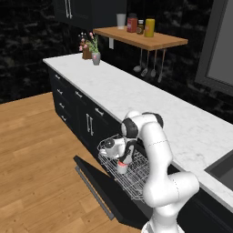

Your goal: Pick up the cup and bowl from the counter, place them in the dishwasher, and close the dishwasher door.

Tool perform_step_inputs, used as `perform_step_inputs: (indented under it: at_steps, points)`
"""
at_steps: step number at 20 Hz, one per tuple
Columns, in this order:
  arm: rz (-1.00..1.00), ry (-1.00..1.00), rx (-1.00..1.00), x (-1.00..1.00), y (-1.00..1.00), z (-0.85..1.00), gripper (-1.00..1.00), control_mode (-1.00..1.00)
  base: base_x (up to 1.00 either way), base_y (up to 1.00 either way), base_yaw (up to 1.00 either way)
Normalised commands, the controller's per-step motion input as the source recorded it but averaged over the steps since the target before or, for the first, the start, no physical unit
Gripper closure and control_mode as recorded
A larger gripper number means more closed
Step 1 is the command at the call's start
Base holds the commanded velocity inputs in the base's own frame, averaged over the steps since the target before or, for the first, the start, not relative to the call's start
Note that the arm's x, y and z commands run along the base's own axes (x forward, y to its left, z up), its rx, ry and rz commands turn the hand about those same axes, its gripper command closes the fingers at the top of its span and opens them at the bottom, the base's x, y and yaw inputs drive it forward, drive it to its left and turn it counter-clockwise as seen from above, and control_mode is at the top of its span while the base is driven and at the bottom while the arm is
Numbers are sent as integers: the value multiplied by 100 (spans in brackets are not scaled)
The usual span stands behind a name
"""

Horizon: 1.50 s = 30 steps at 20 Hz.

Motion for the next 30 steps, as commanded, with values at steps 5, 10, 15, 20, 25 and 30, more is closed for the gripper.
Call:
perform_step_inputs:
  at_steps: [5, 10, 15, 20, 25, 30]
  points:
    - [-3, 0, -2, -36, 49, 100, -100, -100, 0, 0, 0]
    - [2, -6, -1, -11, 23, 100, -100, -100, 0, 0, 0]
    - [19, -1, 0, 0, 4, 100, -100, -100, 0, 0, 0]
    - [11, -10, 0, -1, 4, 100, -100, -100, 0, 0, 0]
    - [4, 3, 0, -63, -9, 100, -100, -100, 0, 0, 0]
    - [7, 4, 6, -100, -38, 100, -100, -100, 0, 0, 0]
